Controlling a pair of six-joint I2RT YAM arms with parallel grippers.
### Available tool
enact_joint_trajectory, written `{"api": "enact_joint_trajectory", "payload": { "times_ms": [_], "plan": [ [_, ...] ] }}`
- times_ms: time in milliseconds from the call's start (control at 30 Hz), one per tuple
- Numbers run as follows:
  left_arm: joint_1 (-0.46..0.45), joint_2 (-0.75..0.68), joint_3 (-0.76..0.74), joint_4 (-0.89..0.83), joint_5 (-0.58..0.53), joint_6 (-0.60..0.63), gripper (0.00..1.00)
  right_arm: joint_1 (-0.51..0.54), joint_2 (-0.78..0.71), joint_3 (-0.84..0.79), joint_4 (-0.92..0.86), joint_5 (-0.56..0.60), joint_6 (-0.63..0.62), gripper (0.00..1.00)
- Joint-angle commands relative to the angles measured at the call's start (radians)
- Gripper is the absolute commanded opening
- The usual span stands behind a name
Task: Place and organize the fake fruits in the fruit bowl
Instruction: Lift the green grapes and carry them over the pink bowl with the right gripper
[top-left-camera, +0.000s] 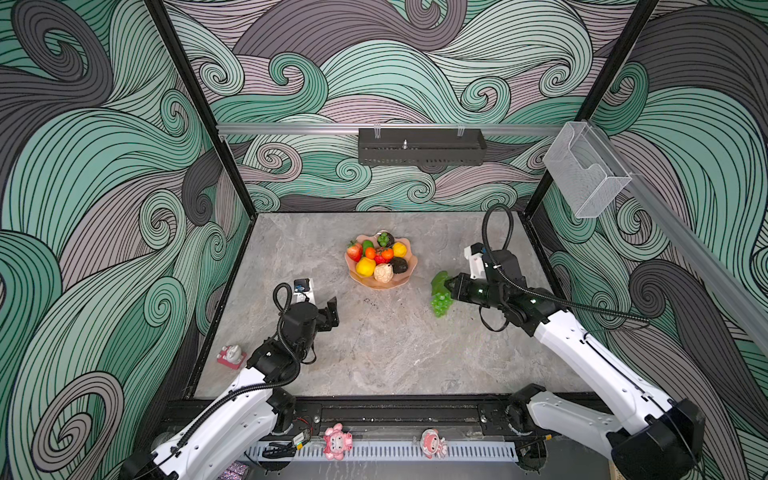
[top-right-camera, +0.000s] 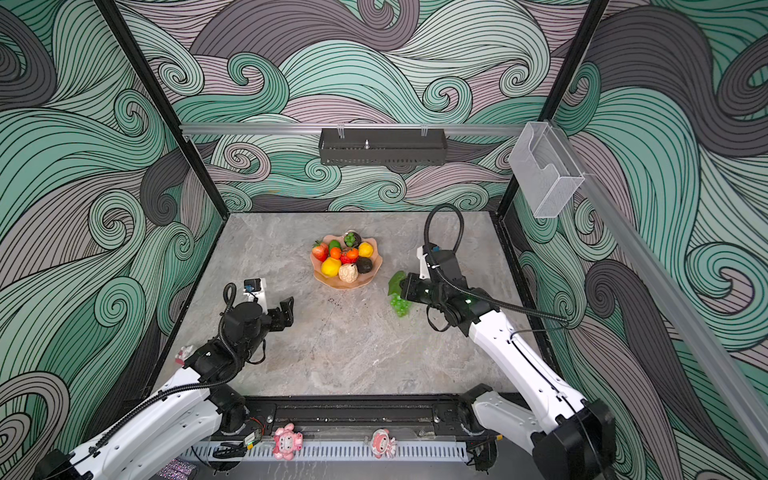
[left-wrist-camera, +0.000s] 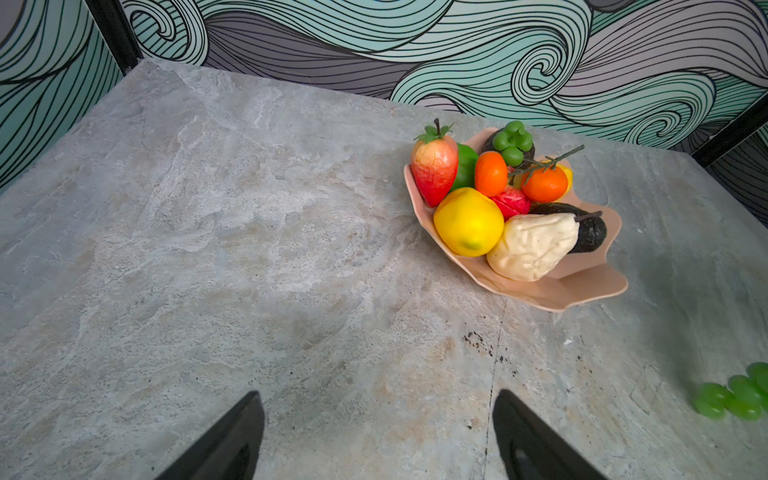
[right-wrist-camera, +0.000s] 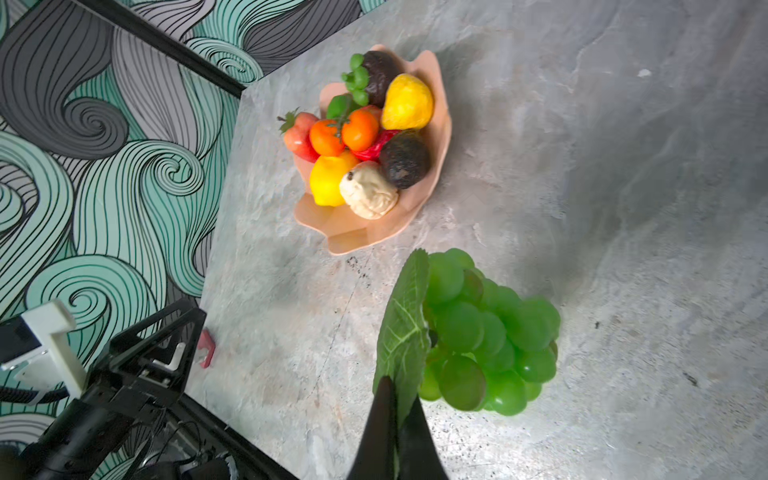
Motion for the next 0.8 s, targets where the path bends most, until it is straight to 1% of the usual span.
{"api": "enact_joint_trajectory", "payload": {
  "times_ms": [0,200,367,533,633,767],
  "plan": [
    [0.009,-0.022,-0.003,-0.008,-0.039,-0.001,0.89,0.055,0.036,0.086,0.005,0.047,-0.020,0.00],
    [0.009,-0.038,-0.005,-0.025,-0.065,-0.009,0.89,0.148,0.148,0.238,0.021,0.067,-0.029,0.00],
    [0.009,-0.062,-0.008,-0.033,-0.077,-0.014,0.90,0.203,0.265,0.363,0.038,0.075,-0.033,0.00],
    [0.008,-0.076,-0.008,-0.045,-0.082,-0.016,0.91,0.231,0.397,0.502,0.039,0.081,-0.045,0.00],
    [0.009,-0.084,-0.008,-0.048,-0.083,-0.019,0.92,0.247,0.473,0.594,0.022,0.106,-0.066,0.00],
    [0.008,-0.090,-0.007,-0.054,-0.081,-0.018,0.92,0.252,0.574,0.706,0.025,0.084,-0.071,0.00]
  ]
}}
